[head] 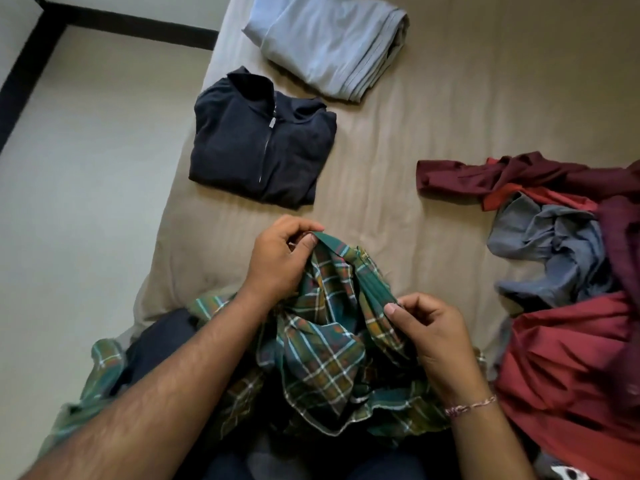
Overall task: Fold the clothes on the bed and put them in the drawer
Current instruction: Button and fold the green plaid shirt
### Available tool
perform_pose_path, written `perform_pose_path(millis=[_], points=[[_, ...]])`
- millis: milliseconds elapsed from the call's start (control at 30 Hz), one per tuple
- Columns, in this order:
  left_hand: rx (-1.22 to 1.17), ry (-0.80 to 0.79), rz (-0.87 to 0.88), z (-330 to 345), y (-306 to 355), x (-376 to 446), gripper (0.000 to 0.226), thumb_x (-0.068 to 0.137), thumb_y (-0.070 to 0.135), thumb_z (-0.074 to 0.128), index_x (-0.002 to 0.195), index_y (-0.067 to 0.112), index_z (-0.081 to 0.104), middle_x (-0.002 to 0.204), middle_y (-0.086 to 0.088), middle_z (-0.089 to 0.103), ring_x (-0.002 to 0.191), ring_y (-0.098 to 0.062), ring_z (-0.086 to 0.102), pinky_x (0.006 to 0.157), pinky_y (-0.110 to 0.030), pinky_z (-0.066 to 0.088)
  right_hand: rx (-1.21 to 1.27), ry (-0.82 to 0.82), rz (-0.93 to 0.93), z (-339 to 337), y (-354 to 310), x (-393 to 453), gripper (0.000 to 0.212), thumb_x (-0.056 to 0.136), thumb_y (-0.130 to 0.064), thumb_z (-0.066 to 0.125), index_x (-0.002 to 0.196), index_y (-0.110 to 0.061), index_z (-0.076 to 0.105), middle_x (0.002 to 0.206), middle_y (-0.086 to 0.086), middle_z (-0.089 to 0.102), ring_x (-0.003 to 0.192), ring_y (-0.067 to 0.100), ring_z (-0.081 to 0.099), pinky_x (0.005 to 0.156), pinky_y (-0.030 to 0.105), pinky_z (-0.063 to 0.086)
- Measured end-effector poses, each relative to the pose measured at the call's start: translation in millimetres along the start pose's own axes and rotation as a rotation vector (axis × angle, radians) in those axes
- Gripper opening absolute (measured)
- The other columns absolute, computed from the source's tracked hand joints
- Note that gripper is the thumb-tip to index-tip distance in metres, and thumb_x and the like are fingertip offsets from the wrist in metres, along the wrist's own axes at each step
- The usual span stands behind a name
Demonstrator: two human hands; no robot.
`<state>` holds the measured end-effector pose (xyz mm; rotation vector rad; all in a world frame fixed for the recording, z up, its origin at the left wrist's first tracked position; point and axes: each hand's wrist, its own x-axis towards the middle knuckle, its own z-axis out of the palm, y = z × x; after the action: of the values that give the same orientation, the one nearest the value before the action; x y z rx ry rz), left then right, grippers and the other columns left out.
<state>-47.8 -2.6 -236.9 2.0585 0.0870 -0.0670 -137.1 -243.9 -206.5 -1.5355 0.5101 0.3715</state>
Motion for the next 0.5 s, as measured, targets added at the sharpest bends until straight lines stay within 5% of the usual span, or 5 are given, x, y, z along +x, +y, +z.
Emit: perform_pose_path(millis=[167,233,500], points=[[-0.307,0.095,0.14,-26,12,-17,0.02,0.099,-0.001,0.065,0.102,0.016,0.074,0.095,0.007,0.074,0.085,-0.007,0.069,0.079,-0.021,0.054,-0.044,-0.047,-0.177,13,-16,-25,0.006,0.077,-0.027,0.078,0.075,-0.021,0.076,0.07,0.003,0.069,0.067,0.011,0.062,0.061,0.021,0.052],[-0.365,0.104,0.173,-35,19,-22,0.018,0.099,-0.002,0.064,0.103,0.012,0.074,0.091,0.008,0.074,0.08,-0.008,0.069,0.075,-0.023,0.056,-0.176,-0.061,-0.293,18,-25,-37,0.009,0.076,-0.026,0.078,0.072,-0.02,0.073,0.066,0.013,0.064,0.064,0.012,0.06,0.059,0.023,0.049],[0.171,0.192,0.781,-102,26,-16,0.016,0.098,0.031,0.073,0.099,0.017,0.08,0.095,0.007,0.077,0.086,-0.01,0.072,0.078,-0.035,0.059,-0.182,0.193,-0.603,53,-23,-91,0.011,0.085,-0.007,0.075,0.075,-0.012,0.073,0.068,0.002,0.071,0.061,0.008,0.064,0.058,0.019,0.053]])
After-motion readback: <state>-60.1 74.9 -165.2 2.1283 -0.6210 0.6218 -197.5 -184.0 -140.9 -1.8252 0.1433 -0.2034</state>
